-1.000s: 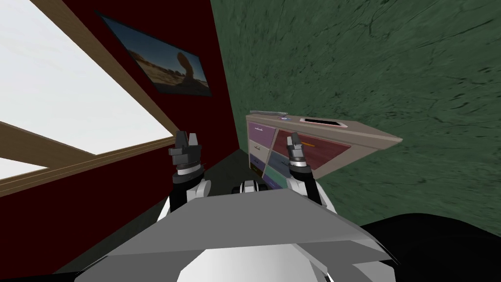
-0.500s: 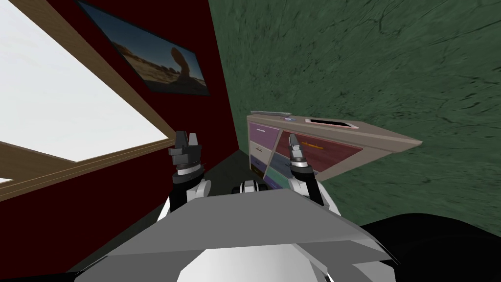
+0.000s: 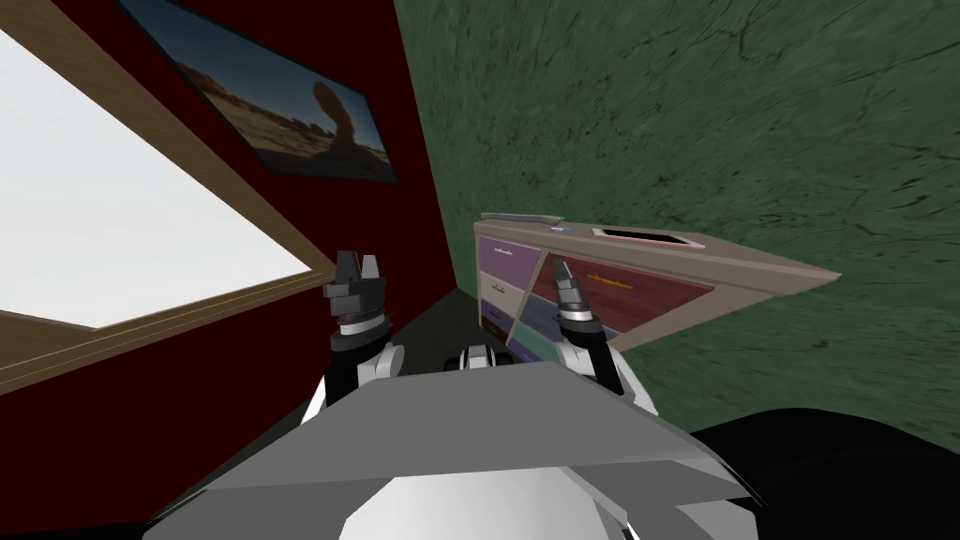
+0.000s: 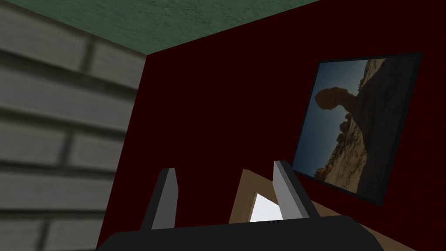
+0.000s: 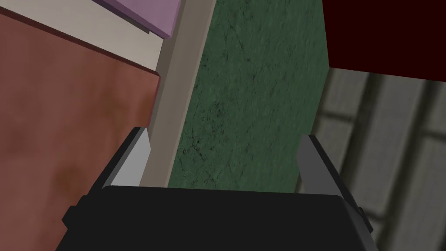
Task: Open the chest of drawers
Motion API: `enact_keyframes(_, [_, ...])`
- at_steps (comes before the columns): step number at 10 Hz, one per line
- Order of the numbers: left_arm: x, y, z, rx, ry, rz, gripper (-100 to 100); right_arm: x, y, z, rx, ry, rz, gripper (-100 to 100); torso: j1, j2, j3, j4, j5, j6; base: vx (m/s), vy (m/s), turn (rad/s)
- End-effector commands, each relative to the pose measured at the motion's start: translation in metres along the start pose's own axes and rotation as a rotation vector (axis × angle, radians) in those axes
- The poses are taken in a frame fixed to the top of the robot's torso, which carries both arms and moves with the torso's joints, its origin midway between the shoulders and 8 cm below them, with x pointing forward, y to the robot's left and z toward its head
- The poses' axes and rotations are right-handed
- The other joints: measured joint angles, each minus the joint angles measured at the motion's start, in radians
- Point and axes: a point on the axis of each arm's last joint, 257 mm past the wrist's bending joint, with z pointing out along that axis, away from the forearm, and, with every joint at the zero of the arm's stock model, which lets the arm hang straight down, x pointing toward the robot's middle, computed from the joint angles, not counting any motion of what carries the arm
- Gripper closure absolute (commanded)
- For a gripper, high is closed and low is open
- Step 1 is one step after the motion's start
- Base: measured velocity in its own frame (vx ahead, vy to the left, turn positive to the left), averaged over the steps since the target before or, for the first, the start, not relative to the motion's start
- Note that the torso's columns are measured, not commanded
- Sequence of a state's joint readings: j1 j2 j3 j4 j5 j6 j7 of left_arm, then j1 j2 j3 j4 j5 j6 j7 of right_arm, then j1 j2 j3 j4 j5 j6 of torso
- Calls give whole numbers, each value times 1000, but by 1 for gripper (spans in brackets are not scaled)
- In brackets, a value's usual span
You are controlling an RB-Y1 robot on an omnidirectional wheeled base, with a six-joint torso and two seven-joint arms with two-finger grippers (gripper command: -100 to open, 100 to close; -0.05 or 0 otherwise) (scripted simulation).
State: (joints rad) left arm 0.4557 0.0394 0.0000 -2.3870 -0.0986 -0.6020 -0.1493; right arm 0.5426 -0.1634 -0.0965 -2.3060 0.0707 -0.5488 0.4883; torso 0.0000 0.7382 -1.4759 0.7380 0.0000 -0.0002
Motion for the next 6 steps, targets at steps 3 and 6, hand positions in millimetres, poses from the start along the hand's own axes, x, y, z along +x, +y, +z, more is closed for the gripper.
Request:
enact_keyframes(3, [0,0,0,0,0,0,0,-1,-4,-2,-4,10,-135,-100,0,0,0,0,0,0,46,57,-48])
enact_keyframes(6, [0,0,0,0,0,0,0,-3,-8,-5,-8,18,-249,-100,-1,0,0,0,0,0,49,49,-54])
